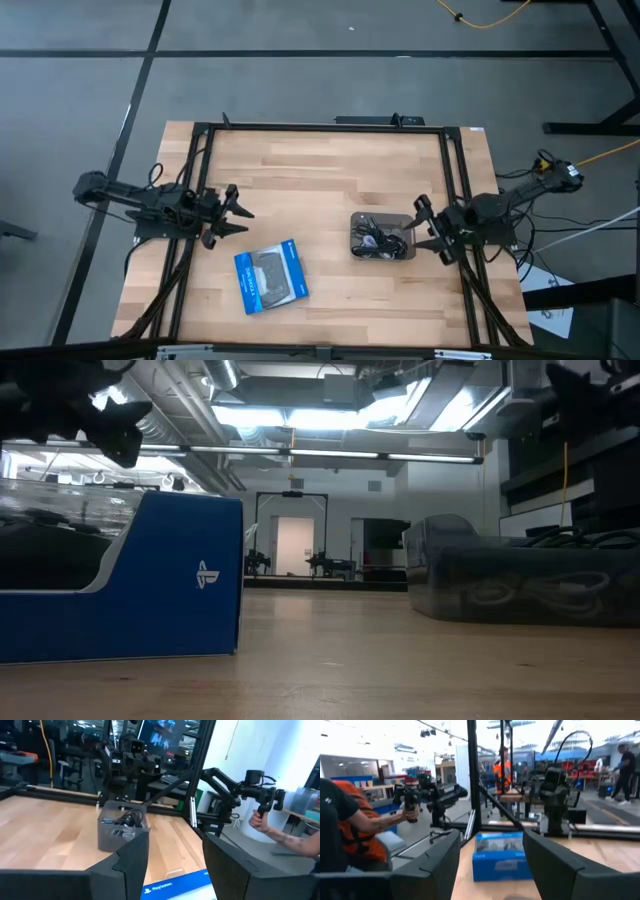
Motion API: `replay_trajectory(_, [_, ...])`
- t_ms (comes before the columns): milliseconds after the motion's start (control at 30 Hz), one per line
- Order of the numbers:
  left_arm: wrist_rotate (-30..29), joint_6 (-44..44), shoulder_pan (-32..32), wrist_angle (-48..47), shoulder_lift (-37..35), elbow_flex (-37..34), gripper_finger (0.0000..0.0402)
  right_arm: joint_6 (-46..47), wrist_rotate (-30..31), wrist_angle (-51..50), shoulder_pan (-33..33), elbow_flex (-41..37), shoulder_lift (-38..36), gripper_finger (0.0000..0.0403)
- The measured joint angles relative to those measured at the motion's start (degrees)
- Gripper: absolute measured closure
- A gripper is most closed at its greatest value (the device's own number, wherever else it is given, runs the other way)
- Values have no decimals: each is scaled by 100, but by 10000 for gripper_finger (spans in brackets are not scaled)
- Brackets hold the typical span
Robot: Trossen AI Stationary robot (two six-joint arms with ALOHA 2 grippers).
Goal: Pick and place USB-C Cables
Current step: Return to Home Position
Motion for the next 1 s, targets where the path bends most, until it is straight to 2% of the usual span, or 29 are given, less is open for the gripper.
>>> replay_trajectory(233, [594,251,338,42,-79,-94,223,135,-754,-456,-676,-58,-16,183])
replay_trajectory(367, [774,471,631,-92,-79,-94,223,133,-1042,-1087,-1052,-58,-54,183])
replay_trajectory(567, [1090,406,1038,-308,-78,-94,223,439,-1011,-1523,-1472,-67,-178,183])
replay_trajectory(733, [1173,347,1196,-291,-79,-94,223,425,-972,-1964,-1544,-67,-575,183])
replay_trajectory(900, [1147,324,1254,-291,-78,-94,223,594,-190,-2655,-1544,-67,-1170,183])
replay_trajectory(1000, [1146,321,1254,-291,-76,-94,223,544,22,-2861,-1544,-67,-1492,183])
